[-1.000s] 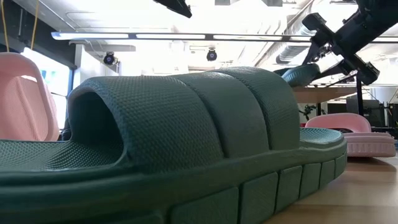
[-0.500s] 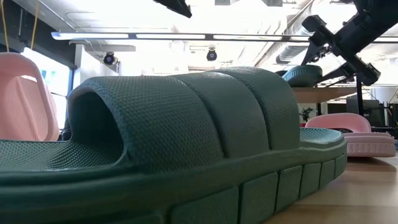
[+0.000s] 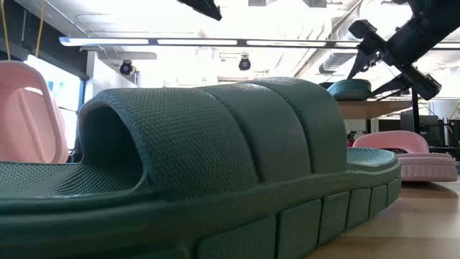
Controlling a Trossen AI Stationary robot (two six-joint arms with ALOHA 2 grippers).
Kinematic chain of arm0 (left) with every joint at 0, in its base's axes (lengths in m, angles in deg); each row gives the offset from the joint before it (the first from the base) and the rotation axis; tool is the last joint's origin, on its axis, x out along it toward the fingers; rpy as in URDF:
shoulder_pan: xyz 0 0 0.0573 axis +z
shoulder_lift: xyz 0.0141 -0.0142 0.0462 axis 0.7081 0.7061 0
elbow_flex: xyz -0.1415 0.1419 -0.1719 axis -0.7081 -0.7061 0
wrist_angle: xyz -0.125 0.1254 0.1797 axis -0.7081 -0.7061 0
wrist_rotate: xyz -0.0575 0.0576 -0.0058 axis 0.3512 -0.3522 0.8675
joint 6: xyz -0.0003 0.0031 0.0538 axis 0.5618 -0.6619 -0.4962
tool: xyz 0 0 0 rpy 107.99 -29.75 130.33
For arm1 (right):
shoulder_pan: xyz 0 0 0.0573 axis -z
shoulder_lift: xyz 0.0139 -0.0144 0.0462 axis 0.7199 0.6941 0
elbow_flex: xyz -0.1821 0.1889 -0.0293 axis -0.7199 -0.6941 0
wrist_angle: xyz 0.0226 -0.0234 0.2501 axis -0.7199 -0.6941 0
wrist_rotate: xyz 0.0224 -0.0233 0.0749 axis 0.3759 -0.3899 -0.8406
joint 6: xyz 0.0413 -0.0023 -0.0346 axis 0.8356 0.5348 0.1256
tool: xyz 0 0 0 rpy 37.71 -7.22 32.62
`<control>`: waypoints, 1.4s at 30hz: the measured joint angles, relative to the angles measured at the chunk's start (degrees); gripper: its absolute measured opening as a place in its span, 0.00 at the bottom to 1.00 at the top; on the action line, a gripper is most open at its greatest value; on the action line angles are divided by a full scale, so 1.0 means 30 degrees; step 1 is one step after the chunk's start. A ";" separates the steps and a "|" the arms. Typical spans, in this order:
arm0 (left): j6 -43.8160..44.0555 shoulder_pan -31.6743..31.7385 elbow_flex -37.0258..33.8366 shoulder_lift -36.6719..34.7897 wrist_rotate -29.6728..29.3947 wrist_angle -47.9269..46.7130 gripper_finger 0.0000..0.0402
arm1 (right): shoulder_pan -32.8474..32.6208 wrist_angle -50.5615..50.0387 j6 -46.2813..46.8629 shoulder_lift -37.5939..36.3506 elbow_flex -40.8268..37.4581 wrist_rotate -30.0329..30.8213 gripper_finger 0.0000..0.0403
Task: Pick and place slides into the shelf
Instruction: Put the top blue slides on the shelf
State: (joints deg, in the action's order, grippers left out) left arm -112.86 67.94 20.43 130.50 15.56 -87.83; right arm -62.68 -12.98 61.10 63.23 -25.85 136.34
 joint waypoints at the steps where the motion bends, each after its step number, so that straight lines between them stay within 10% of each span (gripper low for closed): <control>1: 0.0007 0.0007 0.0000 0.0035 0.0000 -0.0011 0.56 | -0.0081 -0.0003 -0.0007 0.0000 0.0000 -0.0007 0.55; 42: -0.0046 0.0006 -0.0007 0.0641 -0.0219 0.0010 0.56 | -0.4409 -0.1002 -0.2352 0.0000 0.1557 0.0721 0.55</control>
State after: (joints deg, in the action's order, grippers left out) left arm -112.99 67.95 20.41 132.43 14.90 -87.80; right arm -75.91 -15.99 54.05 63.23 -21.18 138.50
